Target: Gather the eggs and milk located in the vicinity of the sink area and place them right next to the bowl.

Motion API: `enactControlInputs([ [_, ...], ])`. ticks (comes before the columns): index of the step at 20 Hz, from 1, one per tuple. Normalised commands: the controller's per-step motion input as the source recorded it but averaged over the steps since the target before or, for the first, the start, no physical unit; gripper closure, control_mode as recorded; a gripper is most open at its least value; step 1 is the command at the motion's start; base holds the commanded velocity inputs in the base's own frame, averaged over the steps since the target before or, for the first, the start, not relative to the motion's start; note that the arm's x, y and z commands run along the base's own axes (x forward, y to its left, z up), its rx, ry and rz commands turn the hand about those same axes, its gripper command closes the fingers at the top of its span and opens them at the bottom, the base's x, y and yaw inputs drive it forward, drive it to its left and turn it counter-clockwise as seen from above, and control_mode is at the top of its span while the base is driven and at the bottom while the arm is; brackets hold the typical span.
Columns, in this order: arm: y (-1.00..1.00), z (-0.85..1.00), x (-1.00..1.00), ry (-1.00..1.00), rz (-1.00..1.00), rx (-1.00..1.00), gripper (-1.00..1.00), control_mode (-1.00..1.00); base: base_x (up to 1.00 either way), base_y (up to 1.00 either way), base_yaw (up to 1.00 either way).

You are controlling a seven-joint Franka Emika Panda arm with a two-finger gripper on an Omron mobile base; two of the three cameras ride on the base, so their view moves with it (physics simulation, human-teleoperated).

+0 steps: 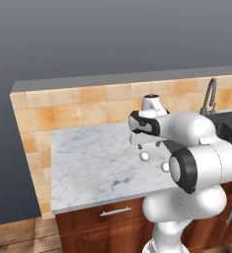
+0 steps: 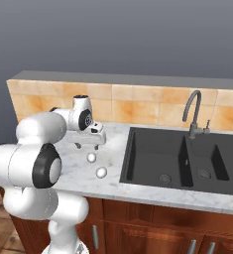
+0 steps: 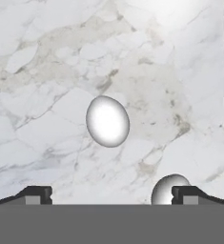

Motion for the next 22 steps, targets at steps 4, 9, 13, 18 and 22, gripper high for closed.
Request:
enactControlInputs([
  [4, 0.0, -0.06, 0.28, -0.01, 0.06, 0.01, -1.0, -1.0, 0.0, 0.0, 0.0],
  [9, 0.0, -0.1, 0.07, -0.07, 0.0, 0.0, -1.0, -1.0, 0.0, 0.0, 0.0],
  [13, 0.0, -0.35, 0.0, -0.01, 0.0, 0.0, -1.0, -1.0, 0.0, 0.0, 0.0],
  [18, 0.0, -0.32, 0.0, 0.0, 0.0, 0.0, -1.0, -1.0, 0.0, 0.0, 0.0],
  [22, 0.0, -0.31, -0.06, 0.0, 0.0, 0.0, -1.0, -1.0, 0.0, 0.0, 0.0],
])
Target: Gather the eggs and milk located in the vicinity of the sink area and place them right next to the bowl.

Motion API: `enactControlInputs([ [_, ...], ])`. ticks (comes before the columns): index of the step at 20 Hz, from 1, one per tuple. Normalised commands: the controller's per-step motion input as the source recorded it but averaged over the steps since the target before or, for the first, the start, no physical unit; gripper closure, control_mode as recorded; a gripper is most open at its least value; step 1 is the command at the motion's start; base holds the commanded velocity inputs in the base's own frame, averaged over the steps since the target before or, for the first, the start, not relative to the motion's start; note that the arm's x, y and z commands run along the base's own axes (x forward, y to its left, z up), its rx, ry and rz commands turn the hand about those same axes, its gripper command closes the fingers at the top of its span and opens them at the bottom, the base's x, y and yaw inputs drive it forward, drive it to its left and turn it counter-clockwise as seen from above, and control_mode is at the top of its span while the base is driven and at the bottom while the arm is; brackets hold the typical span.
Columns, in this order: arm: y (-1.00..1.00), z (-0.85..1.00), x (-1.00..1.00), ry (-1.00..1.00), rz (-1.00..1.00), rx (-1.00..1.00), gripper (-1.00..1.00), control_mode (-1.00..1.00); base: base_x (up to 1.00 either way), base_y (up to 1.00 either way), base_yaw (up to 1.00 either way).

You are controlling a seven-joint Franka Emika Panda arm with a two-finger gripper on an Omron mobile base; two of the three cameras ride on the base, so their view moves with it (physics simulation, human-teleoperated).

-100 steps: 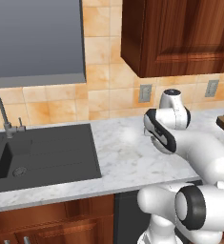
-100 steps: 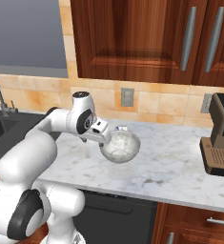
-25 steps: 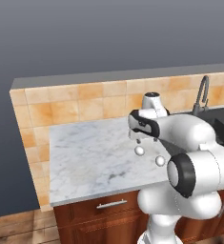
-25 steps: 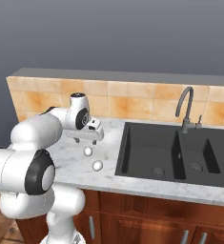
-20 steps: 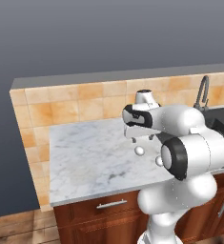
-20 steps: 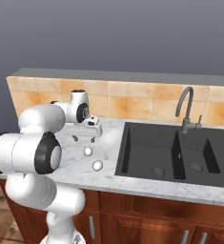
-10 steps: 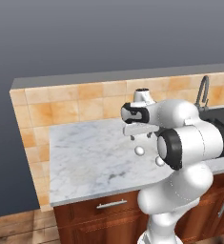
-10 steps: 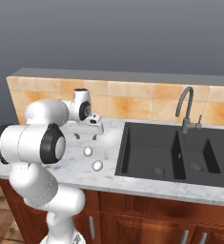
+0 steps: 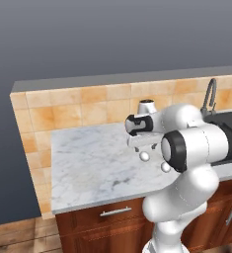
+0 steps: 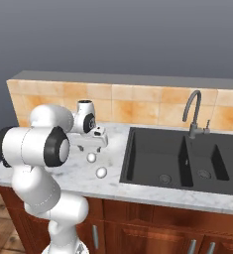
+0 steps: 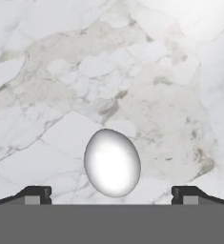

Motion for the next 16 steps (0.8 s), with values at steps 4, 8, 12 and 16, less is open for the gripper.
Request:
enactControlInputs([
  [4, 0.0, -0.26, -0.07, 0.0, 0.0, 0.0, -1.0, -1.0, 0.0, 0.0, 0.0],
  [8, 0.0, -0.18, 0.0, 0.0, 0.0, 0.0, -1.0, -1.0, 0.0, 0.0, 0.0],
  [12, 0.0, -0.18, 0.0, 0.0, 0.0, 0.0, -1.0, -1.0, 0.0, 0.0, 0.0],
  [16, 0.0, -0.2, 0.0, 0.0, 0.0, 0.0, -1.0, -1.0, 0.0, 0.0, 0.0],
])
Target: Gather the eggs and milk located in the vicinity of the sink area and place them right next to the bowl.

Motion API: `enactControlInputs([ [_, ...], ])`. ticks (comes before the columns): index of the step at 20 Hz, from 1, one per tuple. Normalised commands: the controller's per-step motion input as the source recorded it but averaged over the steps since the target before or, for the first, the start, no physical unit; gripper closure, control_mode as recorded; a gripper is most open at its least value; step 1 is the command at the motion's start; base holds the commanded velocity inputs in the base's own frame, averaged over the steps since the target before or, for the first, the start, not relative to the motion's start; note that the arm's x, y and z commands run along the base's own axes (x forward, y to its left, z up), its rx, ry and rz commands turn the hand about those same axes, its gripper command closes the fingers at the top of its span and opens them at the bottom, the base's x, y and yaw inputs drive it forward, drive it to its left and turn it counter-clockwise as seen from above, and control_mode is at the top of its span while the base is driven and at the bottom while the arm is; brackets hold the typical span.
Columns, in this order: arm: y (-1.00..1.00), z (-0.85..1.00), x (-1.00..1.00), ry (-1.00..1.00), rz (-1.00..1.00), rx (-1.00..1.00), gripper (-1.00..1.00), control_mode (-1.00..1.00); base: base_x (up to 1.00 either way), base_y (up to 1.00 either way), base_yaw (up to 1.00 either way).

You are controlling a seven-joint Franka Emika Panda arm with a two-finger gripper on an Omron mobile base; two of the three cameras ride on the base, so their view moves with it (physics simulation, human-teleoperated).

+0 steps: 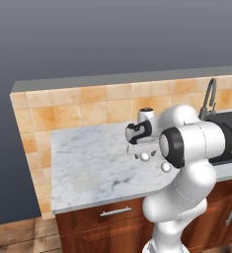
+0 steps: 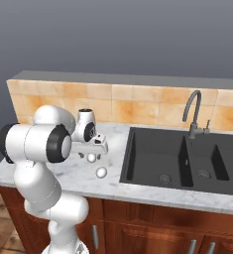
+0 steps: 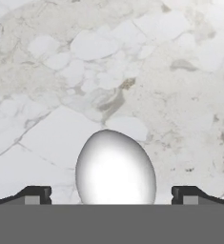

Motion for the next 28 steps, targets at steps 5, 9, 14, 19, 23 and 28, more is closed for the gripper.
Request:
enactControlInputs([
  [5, 0.0, -0.19, 0.0, 0.0, 0.0, 0.0, -1.0, -1.0, 0.0, 0.0, 0.0],
  [9, 0.0, -0.1, 0.0, 0.0, 0.0, 0.0, 1.0, -1.0, 0.0, 0.0, 0.0],
  [14, 0.0, 0.0, 0.0, 0.0, 0.0, 0.0, 1.0, -1.0, 0.0, 0.0, 0.0],
  [19, 0.0, 0.0, 0.0, 0.0, 0.0, 0.0, 1.0, -1.0, 0.0, 0.0, 0.0],
  [23, 0.0, 0.07, 0.0, 0.0, 0.0, 0.0, 1.0, -1.0, 0.0, 0.0, 0.0],
  [28, 0.0, 0.44, -0.37, 0.0, -0.02, 0.0, 1.0, -1.0, 0.0, 0.0, 0.0],
])
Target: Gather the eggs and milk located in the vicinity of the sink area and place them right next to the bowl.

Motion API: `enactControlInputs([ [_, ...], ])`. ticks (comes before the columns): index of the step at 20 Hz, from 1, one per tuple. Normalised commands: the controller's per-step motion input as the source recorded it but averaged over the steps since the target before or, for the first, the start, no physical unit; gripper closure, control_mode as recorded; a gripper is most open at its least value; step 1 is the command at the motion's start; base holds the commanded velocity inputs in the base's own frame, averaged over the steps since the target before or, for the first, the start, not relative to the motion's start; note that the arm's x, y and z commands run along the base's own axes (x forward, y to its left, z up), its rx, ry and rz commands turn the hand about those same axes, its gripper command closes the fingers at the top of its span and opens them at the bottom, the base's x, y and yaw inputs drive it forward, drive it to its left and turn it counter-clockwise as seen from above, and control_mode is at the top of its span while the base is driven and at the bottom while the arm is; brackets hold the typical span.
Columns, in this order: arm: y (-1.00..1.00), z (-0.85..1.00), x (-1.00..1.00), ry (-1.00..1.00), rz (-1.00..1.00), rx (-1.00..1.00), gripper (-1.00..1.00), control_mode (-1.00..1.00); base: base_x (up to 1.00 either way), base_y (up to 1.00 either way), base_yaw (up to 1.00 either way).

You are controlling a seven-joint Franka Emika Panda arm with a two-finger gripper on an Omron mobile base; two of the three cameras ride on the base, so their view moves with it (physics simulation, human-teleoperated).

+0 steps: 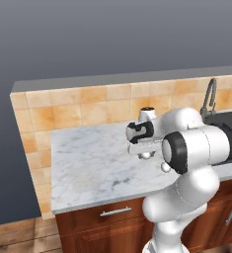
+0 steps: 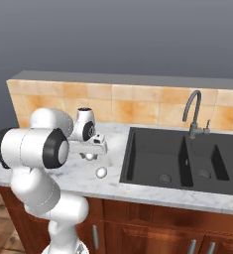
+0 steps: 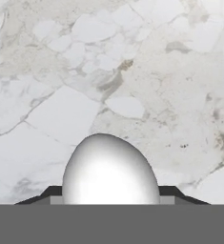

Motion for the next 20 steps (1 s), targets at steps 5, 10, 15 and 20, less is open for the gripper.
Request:
enactControlInputs([
  [5, -0.02, 0.49, -0.68, 0.01, -0.06, 0.0, 1.0, -1.0, 0.0, 0.0, 0.0],
  [10, -0.11, 0.43, -0.79, 0.02, -0.05, 0.0, 1.0, -1.0, 0.0, 0.0, 0.0],
  [15, -0.18, 0.38, -0.76, 0.01, -0.03, 0.0, 1.0, -1.0, 0.0, 0.0, 0.0],
  [20, -0.23, 0.07, -0.41, 0.05, -0.01, 0.0, 1.0, -1.0, 0.0, 0.0, 0.0],
])
